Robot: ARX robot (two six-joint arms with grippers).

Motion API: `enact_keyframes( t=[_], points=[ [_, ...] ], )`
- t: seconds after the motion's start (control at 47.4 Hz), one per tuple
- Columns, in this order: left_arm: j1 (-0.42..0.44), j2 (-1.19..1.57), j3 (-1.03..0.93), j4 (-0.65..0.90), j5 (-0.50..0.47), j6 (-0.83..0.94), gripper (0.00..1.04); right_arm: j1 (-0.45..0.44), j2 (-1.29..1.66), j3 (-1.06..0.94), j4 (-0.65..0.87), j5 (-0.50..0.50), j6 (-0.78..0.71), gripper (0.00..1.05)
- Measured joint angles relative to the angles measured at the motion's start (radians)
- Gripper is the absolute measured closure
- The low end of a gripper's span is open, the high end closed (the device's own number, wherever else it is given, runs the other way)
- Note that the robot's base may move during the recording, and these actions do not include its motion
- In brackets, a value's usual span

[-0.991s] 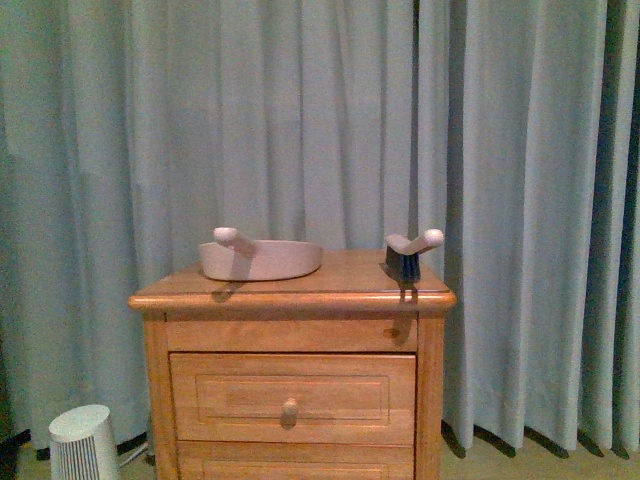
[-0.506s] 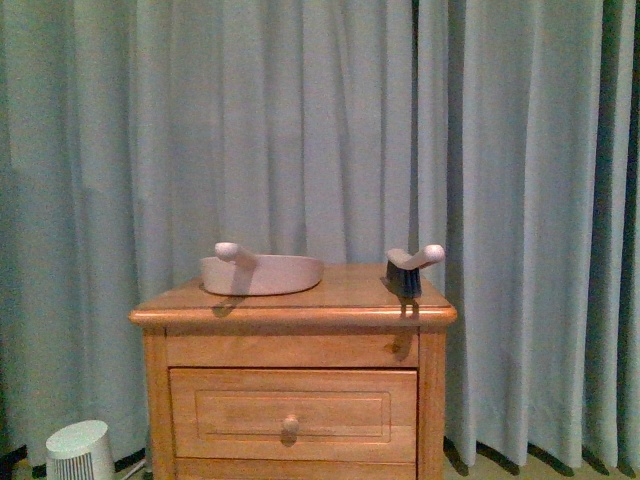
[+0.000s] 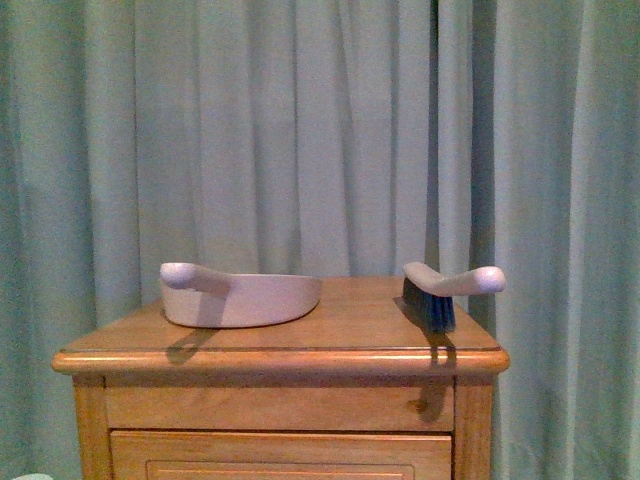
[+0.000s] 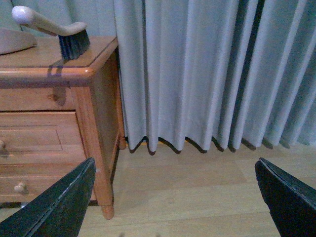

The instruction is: Clean up trash

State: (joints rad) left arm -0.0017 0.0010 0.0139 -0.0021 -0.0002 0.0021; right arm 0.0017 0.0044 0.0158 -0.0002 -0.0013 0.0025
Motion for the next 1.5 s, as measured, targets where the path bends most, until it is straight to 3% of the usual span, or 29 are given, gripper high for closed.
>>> enact_keyframes(
  t=[0.633,0.696,0.78,0.886,1.118,1.308,1.498],
  points=[
    [0.0,0.0,0.0,0.0,0.0,0.0,0.08,0.0,0.0,0.0,0.0,0.001,0.0,0.07],
    [-0.048,0.081,0.022,-0.021,-0.179,-0.061,0.08,0.0,0.0,0.0,0.0,0.001,0.0,0.07],
    [-0.029,0.262,0.071,0.064,-0.177,-0.088,0.08,0.0,0.0,0.0,0.0,0.0,0.0,0.07],
    [-0.051,0.645,0.339,0.108,-0.138,-0.044,0.08,0.0,0.0,0.0,0.0,0.001,0.0,0.07],
    [-0.196,1.252,1.013,-0.212,-0.189,-0.01,0.08,0.0,0.0,0.0,0.0,0.001,0.0,0.07],
    [-0.262,1.575,1.376,-0.411,-0.24,-0.087,0.08,0.0,0.0,0.0,0.0,0.0,0.0,0.07],
    [-0.307,1.815,1.596,-0.482,-0.264,-0.121,0.08,0.0,0.0,0.0,0.0,0.0,0.0,0.07]
  ],
)
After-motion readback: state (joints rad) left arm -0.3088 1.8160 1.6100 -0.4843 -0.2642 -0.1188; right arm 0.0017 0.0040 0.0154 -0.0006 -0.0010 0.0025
